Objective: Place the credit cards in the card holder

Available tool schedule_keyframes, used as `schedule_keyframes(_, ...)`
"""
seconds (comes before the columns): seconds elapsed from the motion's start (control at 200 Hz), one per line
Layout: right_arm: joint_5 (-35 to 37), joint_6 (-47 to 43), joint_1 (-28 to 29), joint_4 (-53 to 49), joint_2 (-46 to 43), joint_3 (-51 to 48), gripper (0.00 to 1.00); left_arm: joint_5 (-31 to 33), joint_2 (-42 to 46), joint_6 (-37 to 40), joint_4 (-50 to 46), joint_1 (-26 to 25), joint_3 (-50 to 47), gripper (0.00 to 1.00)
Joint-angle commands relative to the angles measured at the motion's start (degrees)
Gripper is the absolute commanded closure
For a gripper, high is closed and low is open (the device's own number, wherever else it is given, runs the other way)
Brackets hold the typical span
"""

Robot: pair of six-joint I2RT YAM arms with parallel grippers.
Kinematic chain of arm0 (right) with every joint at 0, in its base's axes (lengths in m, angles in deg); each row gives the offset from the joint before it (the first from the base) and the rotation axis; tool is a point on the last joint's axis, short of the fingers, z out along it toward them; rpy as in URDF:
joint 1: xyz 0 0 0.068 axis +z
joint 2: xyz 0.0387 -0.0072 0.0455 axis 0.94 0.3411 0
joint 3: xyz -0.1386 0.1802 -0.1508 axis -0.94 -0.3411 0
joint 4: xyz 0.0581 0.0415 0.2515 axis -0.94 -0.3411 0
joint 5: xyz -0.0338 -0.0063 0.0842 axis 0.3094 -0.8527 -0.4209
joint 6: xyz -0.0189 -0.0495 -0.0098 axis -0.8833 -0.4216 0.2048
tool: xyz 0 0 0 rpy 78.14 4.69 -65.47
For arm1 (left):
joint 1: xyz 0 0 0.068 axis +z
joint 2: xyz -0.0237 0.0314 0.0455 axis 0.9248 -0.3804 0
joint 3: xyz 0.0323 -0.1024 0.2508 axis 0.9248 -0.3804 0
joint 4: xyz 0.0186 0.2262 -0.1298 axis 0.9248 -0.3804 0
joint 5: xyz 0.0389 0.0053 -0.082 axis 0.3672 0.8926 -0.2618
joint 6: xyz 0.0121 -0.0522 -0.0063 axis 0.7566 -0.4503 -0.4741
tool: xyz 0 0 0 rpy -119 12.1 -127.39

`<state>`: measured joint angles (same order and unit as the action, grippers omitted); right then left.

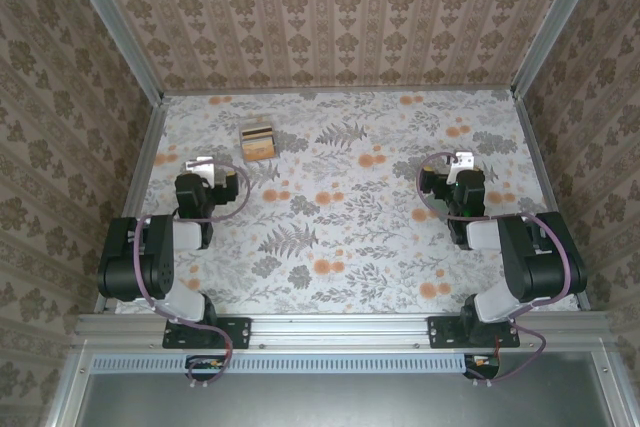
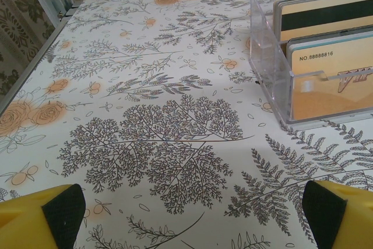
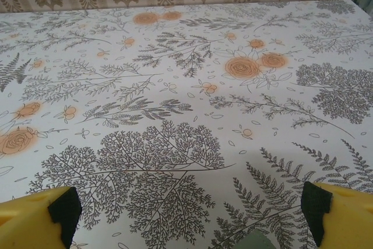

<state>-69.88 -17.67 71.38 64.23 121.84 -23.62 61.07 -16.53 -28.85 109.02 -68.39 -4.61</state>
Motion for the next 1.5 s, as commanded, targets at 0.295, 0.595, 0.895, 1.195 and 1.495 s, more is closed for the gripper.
schedule_keyframes(0.295,20.21,19.59,-0.93,-44.80,-19.04,21.71,0.00,18.27,16.22,-19.79,-55.46,-4.81,28.68,0.00)
schedule_keyframes(0.595,12.77,40.35,-1.52,-67.18,-11.74,33.60,0.03,-12.34,3.78,-23.82,-69.64,0.75,43.08,0.00)
schedule_keyframes(0.895,9.80,49.42,-1.41,-85.51,-3.43,34.89,0.00,-21.85,8.54,-28.25,-67.21,-0.56,36.57,0.00)
schedule_keyframes(1.195,-0.30,53.33,-1.48,-91.59,13.50,44.43,0.00,-23.07,8.03,-28.22,-65.58,-7.85,37.07,0.01)
schedule_keyframes(1.495,-13.63,41.90,-0.71,-83.92,21.71,45.10,0.15,-23.62,8.21,-29.23,-67.63,-10.63,36.75,0.00)
